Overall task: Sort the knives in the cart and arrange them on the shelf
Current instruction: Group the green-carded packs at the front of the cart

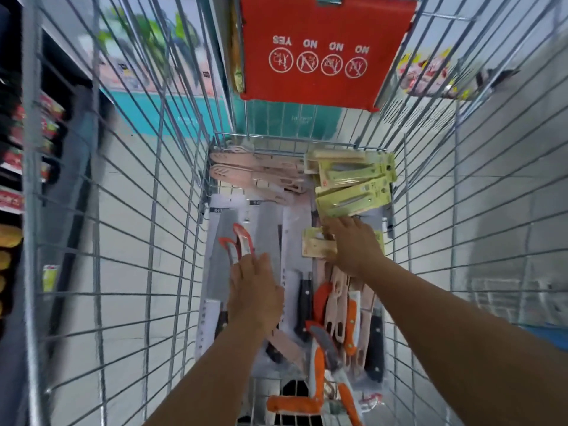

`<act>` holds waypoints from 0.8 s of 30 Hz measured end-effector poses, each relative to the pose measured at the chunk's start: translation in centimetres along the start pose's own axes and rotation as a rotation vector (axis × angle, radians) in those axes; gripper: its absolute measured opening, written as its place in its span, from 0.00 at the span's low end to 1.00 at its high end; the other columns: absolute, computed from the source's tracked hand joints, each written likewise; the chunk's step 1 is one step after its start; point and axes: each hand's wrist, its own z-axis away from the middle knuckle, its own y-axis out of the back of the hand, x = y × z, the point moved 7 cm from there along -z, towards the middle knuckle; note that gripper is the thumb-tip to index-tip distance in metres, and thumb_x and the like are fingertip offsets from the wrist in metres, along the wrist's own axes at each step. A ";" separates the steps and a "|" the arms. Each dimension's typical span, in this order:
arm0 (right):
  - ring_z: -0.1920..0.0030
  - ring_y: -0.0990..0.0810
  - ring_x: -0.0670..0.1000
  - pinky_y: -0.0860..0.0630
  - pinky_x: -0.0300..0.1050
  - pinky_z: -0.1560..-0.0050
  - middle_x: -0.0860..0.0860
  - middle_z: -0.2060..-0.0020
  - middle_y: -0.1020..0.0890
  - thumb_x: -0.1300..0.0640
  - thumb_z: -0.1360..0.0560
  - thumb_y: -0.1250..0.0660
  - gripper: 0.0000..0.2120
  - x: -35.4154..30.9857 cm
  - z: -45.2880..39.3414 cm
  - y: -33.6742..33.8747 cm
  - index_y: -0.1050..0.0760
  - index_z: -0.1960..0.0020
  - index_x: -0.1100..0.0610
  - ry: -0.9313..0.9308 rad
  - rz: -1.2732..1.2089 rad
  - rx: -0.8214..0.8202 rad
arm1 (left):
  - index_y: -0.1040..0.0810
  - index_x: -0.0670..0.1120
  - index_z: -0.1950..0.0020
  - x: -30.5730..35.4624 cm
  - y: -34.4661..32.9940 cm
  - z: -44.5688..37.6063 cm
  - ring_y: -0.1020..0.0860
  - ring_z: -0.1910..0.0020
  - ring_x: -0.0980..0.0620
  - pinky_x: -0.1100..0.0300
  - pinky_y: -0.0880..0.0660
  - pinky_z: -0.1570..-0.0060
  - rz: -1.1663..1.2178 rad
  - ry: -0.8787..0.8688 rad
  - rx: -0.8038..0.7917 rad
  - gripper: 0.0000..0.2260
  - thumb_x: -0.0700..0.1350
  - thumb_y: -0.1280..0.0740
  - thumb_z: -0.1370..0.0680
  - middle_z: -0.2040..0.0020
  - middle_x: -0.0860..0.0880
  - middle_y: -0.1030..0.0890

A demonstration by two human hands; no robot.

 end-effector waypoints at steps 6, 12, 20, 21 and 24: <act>0.46 0.23 0.57 0.32 0.48 0.46 0.52 0.44 0.25 0.50 0.29 0.29 0.20 0.6 -1.1 5.2 0.28 0.39 0.52 0.015 -0.168 0.323 | 0.37 0.50 0.32 0.0 -0.3 -0.2 0.41 0.32 0.45 0.52 0.39 0.32 -0.006 0.025 0.009 0.19 0.49 0.38 0.22 0.31 0.46 0.38; 0.37 0.30 0.59 0.38 0.53 0.36 0.52 0.38 0.26 0.58 0.29 0.30 0.21 2.7 -5.1 9.9 0.27 0.36 0.51 -0.026 -0.015 0.555 | 0.43 0.52 0.27 -2.0 0.4 0.8 0.42 0.29 0.44 0.50 0.40 0.31 0.092 0.191 0.094 0.26 0.50 0.36 0.22 0.28 0.47 0.41; 0.28 0.39 0.59 0.43 0.57 0.31 0.53 0.28 0.35 0.61 0.27 0.37 0.27 3.9 -5.7 7.5 0.35 0.29 0.51 -0.096 -0.004 0.392 | 0.38 0.55 0.31 -5.7 -0.6 2.6 0.36 0.35 0.46 0.45 0.30 0.37 0.203 0.294 0.044 0.29 0.59 0.32 0.28 0.37 0.49 0.34; 0.27 0.41 0.59 0.44 0.58 0.29 0.54 0.27 0.37 0.60 0.27 0.36 0.28 3.6 -5.3 7.5 0.37 0.27 0.52 -0.098 -0.028 0.404 | 0.39 0.54 0.31 -5.7 -0.6 2.6 0.36 0.36 0.47 0.46 0.30 0.38 0.182 0.294 0.045 0.29 0.60 0.33 0.27 0.37 0.48 0.34; 0.26 0.41 0.60 0.44 0.58 0.28 0.56 0.26 0.38 0.59 0.27 0.35 0.30 1.4 -3.3 7.1 0.39 0.26 0.57 -0.062 -0.080 0.434 | 0.41 0.51 0.29 -5.1 -0.6 2.8 0.33 0.39 0.47 0.54 0.28 0.43 0.165 0.309 0.023 0.30 0.60 0.35 0.25 0.38 0.46 0.33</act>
